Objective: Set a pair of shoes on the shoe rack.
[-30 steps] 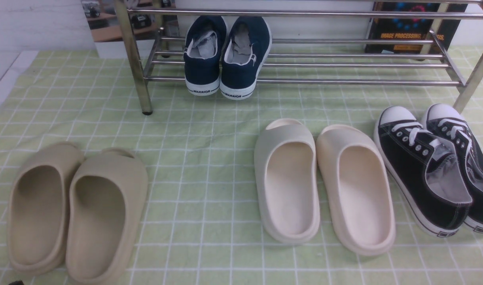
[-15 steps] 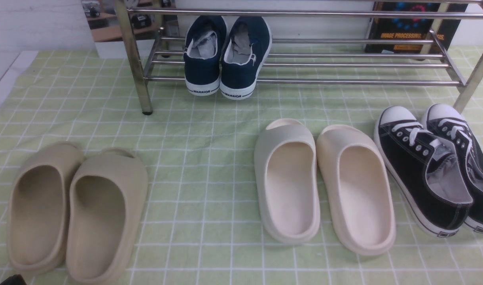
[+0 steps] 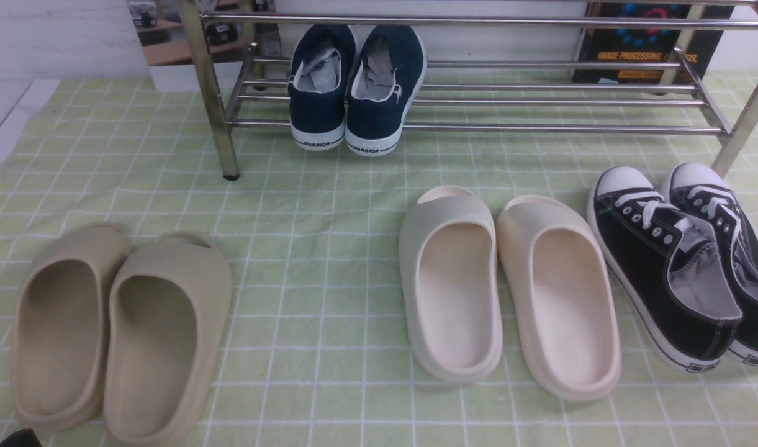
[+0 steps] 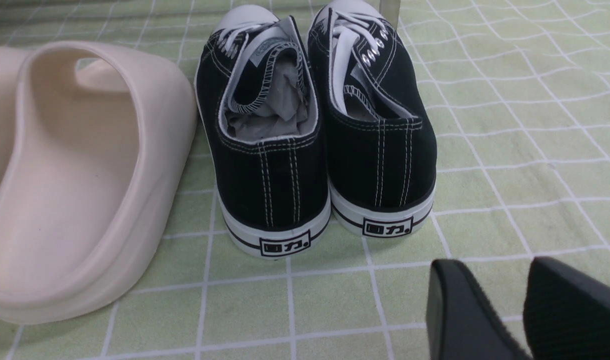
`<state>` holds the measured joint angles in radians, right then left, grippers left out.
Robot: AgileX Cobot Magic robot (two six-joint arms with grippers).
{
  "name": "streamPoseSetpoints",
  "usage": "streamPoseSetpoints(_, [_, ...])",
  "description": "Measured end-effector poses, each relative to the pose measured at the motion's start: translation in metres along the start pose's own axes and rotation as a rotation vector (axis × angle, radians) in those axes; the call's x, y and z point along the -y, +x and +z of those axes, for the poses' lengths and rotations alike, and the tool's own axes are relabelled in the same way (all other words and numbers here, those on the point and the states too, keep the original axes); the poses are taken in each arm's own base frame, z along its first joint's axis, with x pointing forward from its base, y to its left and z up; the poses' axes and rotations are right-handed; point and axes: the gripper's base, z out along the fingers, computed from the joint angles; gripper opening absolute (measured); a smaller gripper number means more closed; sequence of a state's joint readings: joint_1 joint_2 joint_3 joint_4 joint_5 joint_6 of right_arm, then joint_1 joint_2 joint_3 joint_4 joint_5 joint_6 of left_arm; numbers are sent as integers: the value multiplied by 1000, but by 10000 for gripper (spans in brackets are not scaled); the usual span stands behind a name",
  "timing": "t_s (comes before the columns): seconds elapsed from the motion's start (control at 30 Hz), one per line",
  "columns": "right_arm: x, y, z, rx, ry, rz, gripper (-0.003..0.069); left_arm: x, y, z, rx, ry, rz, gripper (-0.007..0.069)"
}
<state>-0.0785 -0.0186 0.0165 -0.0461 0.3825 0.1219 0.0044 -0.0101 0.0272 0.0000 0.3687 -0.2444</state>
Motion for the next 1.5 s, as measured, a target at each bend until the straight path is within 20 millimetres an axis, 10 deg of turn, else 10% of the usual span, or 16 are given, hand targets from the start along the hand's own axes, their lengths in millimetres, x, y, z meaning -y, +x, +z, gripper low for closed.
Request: streamPoseSetpoints(1.5, [0,0,0,0,0,0,239,0,0,0,0,0,3,0])
